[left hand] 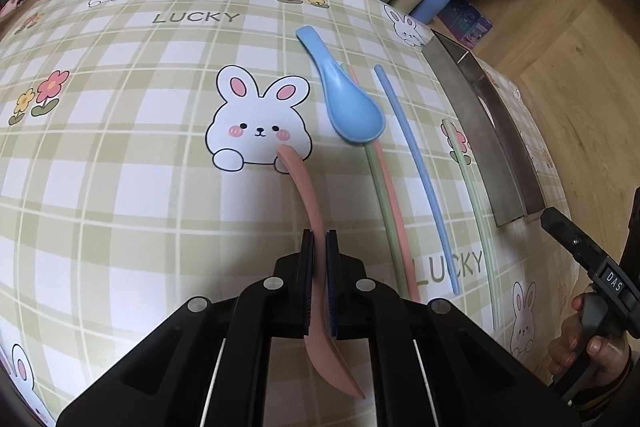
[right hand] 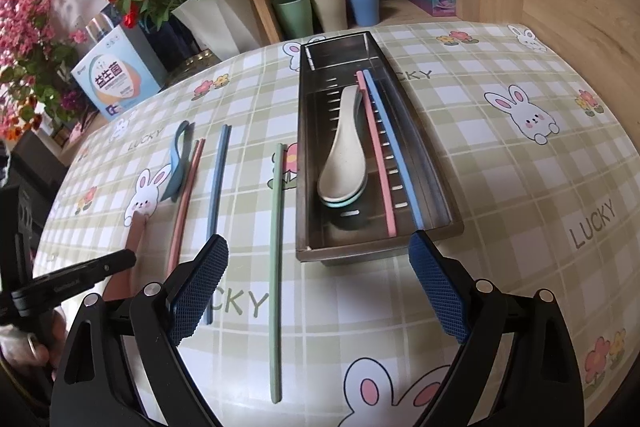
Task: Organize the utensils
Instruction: 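Lower the right gripper onto the green chopstick and close it, then lift the green chopstick with the right gripper while the left gripper holds the pink spoon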
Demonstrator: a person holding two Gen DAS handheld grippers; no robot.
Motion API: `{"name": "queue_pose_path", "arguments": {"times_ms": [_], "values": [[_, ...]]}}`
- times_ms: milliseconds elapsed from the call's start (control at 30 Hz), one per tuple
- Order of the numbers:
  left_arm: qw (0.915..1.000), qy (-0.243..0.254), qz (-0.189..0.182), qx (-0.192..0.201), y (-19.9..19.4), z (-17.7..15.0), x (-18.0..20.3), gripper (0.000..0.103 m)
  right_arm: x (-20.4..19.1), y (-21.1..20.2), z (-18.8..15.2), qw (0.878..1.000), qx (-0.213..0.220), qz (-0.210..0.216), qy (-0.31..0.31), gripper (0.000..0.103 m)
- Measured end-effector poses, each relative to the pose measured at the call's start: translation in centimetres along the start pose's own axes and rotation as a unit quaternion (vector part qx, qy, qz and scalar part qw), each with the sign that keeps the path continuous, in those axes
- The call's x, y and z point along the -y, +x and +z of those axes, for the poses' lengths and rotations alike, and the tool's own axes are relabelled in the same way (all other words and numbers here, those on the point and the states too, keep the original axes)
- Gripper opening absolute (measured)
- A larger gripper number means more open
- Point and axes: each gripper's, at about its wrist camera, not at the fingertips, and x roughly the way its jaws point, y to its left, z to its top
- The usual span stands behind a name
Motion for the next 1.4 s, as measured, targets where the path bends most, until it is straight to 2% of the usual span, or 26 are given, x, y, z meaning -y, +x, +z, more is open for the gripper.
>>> {"name": "queue_pose_path", "arguments": {"times_ms": [100,167,267,433,533,667,867,933,1200,1400], "values": [[1.0,0.005,0.002,0.0,-0.2,-0.2,0.0,0.006,-0.2,-0.1,-0.3,1.0,-0.004,0.005,-0.001,0.087],[1.0,0.005,0.0,0.001,-0.2,-0.3,-0.1,0.006,-0.3,-0.2,-0.6,1.0,-0.01,0.008,-0.002,0.078],[1.0,0.003,-0.005,0.001,-0.3,-0.4,-0.2,0.006,-0.4,0.0,-1.3,1.0,-0.024,0.013,0.001,0.072],[0.9998,0.004,-0.018,-0.002,-0.1,-0.5,-0.6,0.006,-1.3,0.7,-2.4,0.998,-0.055,0.034,-0.009,0.043],[0.9996,0.001,-0.028,-0.005,0.1,-0.6,-0.9,0.006,-2.0,1.3,-2.7,0.997,-0.068,0.043,-0.021,0.032],[0.9993,0.001,-0.039,-0.003,0.1,-0.7,-1.1,0.006,-2.5,2.5,-3.1,0.995,-0.085,0.043,-0.024,0.026],[0.9984,-0.005,-0.056,-0.001,0.1,-0.8,-1.6,0.006,-3.1,3.9,-2.9,0.994,-0.094,0.016,-0.043,0.016],[0.9982,-0.007,-0.06,-0.001,0.1,-0.8,-1.7,0.006,-3.3,4.0,-2.9,0.994,-0.095,0.008,-0.053,0.007],[0.9976,-0.012,-0.068,0.0,-0.1,-1.1,-2.0,0.006,-4.2,3.4,-3.7,0.99,-0.127,0.006,-0.068,0.006],[0.9975,-0.011,-0.07,0.002,-0.1,-1.2,-1.9,0.006,-4.9,3.4,-2.3,0.99,-0.107,-0.019,-0.086,0.008]]}}
